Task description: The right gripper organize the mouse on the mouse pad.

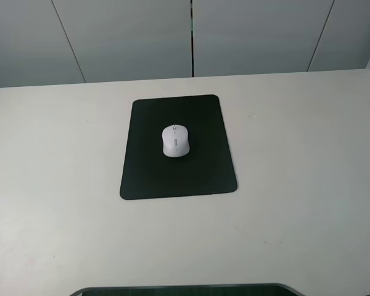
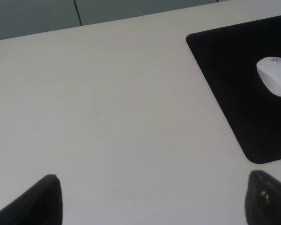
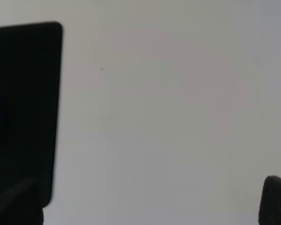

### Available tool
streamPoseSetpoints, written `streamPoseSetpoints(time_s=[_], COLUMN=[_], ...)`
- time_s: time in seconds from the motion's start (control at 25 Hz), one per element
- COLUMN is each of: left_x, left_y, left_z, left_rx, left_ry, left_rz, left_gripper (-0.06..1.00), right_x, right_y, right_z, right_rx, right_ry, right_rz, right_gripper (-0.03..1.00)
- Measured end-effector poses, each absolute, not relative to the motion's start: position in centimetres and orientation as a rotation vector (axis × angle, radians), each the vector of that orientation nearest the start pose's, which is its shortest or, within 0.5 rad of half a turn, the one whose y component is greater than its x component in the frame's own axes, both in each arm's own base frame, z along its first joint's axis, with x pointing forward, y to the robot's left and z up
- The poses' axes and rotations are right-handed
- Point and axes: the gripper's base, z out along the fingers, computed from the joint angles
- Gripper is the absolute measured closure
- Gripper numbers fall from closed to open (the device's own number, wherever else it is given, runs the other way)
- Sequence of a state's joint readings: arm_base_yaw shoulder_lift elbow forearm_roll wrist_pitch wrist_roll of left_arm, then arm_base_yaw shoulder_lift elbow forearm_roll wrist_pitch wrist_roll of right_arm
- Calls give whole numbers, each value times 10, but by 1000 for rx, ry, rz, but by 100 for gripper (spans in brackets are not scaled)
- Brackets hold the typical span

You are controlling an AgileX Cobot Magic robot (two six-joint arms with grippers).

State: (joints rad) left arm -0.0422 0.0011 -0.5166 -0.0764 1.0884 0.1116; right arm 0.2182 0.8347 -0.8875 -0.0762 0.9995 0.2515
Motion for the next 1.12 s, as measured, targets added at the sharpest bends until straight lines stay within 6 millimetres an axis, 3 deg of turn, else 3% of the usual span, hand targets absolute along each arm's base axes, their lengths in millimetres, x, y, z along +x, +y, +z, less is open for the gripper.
streamPoseSetpoints(time_s=[0.24,0.56,0.76,1.12], left_x=[-8,-8,-8,-8], left_y=[-6,-6,-6,-6], left_z=[280,280,280,280], left_rx=[163,163,163,163], left_ry=[2048,2048,2048,2048], left_rz=[-48,-48,-48,-48], left_gripper=[20,20,20,20], right_x=[80,22,2,-8], right_y=[11,-1,-1,-1], right_z=[346,310,285,278], right_rx=[-66,-96,-172,-227], right_ry=[2291,2136,2100,2059], right_rz=[101,114,135,150], right_gripper=[27,27,27,27])
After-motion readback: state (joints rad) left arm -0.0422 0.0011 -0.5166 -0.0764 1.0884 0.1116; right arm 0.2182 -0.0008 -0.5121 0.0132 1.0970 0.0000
